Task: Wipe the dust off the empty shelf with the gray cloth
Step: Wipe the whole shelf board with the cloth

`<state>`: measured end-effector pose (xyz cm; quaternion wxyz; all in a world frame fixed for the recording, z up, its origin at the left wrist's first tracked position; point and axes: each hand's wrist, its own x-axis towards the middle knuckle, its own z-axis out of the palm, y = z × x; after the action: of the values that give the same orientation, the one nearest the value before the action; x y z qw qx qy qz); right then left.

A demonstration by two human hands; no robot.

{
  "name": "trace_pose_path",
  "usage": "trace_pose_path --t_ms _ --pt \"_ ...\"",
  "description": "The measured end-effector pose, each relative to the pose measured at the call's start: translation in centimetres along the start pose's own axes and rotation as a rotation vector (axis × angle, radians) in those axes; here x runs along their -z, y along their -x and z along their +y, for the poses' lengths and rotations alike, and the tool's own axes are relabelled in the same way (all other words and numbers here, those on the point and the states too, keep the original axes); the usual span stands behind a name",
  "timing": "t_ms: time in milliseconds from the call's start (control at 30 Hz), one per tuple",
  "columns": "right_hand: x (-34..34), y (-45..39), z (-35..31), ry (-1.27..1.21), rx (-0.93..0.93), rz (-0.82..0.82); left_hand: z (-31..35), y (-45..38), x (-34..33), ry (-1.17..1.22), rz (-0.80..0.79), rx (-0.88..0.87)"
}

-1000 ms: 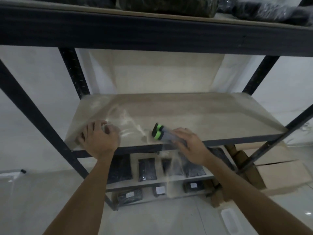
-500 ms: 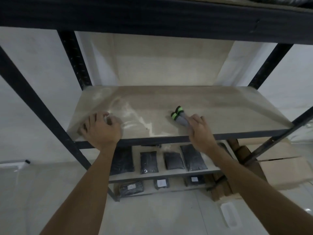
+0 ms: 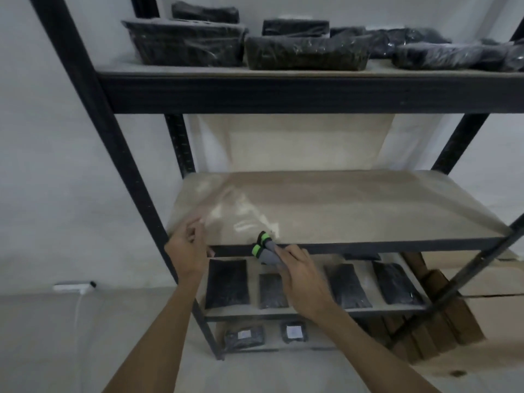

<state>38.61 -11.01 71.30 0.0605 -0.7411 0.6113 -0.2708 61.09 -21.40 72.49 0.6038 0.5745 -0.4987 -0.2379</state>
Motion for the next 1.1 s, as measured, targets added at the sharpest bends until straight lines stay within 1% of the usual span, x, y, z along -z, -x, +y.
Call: trace_pose_path --t_ms 67,167,233,300,333,467,567,600,667,767,800,933,1000,1033,1100 --pt "0.8 -0.7 0.2 -0.055 -0.009 0.02 0.1 0.5 1.5 0.0 0.065 -0.009" --pt "2.0 -2.5 1.4 -0.126 -0.039 0.046 0.7 0.8 3.2 -0.056 0.224 -0.042" --pt "3.0 -4.3 2.8 -0.126 -0.078 0.043 1.1 0.1 4.1 -0.104 0.349 0.013" --pt "3.8 -6.9 4.6 -0.081 -0.093 0.06 0.9 -1.5 4.7 -0.061 0.405 0.032" --pt "4.1 -8.4 5.4 -0.042 -0.098 0.062 0.6 -2.6 4.9 -0.013 0.392 0.008" --pt "4.8 -15.1 8.8 0.121 -0.154 0.051 1.0 -6.0 4.3 0.102 0.22 -0.035" --pt "3.2 -17.4 10.4 0.185 -0.213 -0.008 0.6 -7.5 3.4 0.186 0.211 -0.031" --pt "2.5 -17.4 10.3 0.185 -0.216 -0.031 0.2 -7.8 3.2 0.204 0.223 -0.032" --pt "1.0 -16.5 9.6 0.163 -0.185 -0.023 -0.8 -8.3 3.0 0.22 0.247 -0.021" --pt "-0.5 -15.0 7.6 0.117 -0.069 0.021 -1.2 -8.7 2.7 0.193 0.279 -0.017" --pt "-0.8 -14.4 6.6 0.101 -0.031 0.013 -1.4 -8.9 2.5 0.178 0.288 -0.014" --pt "-0.2 -12.8 2.6 -0.072 0.095 -0.147 -2.1 -9.5 2.3 0.171 0.279 0.002" --pt "0.9 -13.9 2.6 -0.129 0.079 -0.144 -2.2 -9.5 2.5 0.163 0.266 0.01" --pt "1.3 -15.1 3.5 -0.119 0.053 -0.116 -2.2 -9.5 2.6 0.161 0.26 0.004" --pt "2.0 -18.2 5.8 -0.081 -0.047 -0.094 -2.1 -9.5 2.6 0.153 0.26 -0.016"
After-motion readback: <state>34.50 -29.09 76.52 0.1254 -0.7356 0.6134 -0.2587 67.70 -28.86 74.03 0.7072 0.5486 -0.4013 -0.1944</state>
